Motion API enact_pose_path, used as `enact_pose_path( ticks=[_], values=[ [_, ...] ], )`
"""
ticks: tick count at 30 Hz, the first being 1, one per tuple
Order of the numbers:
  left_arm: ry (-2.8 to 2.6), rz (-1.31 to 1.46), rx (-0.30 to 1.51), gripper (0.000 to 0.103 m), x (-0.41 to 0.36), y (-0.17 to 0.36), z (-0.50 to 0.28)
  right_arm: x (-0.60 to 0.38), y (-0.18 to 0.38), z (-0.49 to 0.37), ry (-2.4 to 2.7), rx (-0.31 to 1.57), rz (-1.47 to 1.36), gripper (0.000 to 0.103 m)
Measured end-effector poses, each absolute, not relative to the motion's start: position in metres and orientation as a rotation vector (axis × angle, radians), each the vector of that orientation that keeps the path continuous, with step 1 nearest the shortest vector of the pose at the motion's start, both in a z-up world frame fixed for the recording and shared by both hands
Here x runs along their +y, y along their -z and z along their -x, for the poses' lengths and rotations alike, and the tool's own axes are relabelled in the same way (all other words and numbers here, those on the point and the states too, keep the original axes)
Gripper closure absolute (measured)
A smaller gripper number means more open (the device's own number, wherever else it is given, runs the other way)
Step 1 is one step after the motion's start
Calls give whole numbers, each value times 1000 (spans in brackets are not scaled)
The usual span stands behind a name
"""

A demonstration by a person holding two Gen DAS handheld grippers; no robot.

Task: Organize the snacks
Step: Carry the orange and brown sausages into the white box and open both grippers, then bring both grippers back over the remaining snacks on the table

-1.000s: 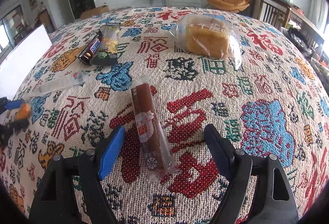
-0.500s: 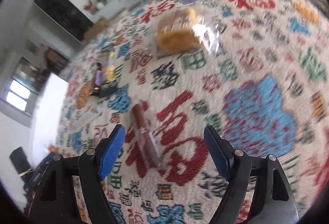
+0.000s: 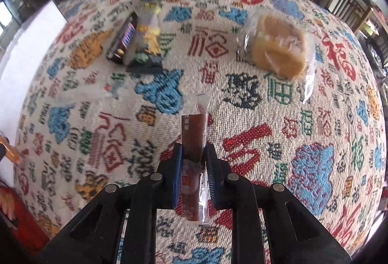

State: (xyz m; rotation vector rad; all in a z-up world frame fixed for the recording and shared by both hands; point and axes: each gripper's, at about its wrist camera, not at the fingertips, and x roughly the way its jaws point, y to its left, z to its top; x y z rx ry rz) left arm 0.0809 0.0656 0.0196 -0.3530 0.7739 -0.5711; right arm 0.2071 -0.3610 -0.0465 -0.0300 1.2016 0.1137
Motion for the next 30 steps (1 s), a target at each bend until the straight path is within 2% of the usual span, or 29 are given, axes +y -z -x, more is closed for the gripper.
enact_pose_path(
  ticks=[7,11,15,16,17,19,23,25,28,30],
  values=[
    [554,501,644,83,117,-88,-66,-309,-26,-187,-265,1075,-11,84],
    [386,496,586,82,188,-131,-52,-217,-86,-182,-535,962,-101,84],
    [124,397,601,82,245,-146,-49,-117,-123,-180,-783,905,-202,83],
    [45,382,629,75,259,-144,-51,-97,-126,-182,-826,909,-225,80],
    [-20,373,660,55,271,-141,-54,-76,-127,-184,-859,915,-242,77],
    [-101,380,697,27,285,-135,-53,-44,-126,-187,-868,916,-229,42],
    [-88,376,669,23,273,-133,-33,-58,-125,-176,-802,830,-200,40],
    [-30,335,692,23,246,-133,-34,-84,-115,-175,-709,786,-168,31],
    [129,296,732,21,185,-130,-41,-159,-68,-174,-475,790,-88,30],
    [269,275,762,14,134,-126,-45,-207,-27,-173,-294,841,-19,30]
  ],
)
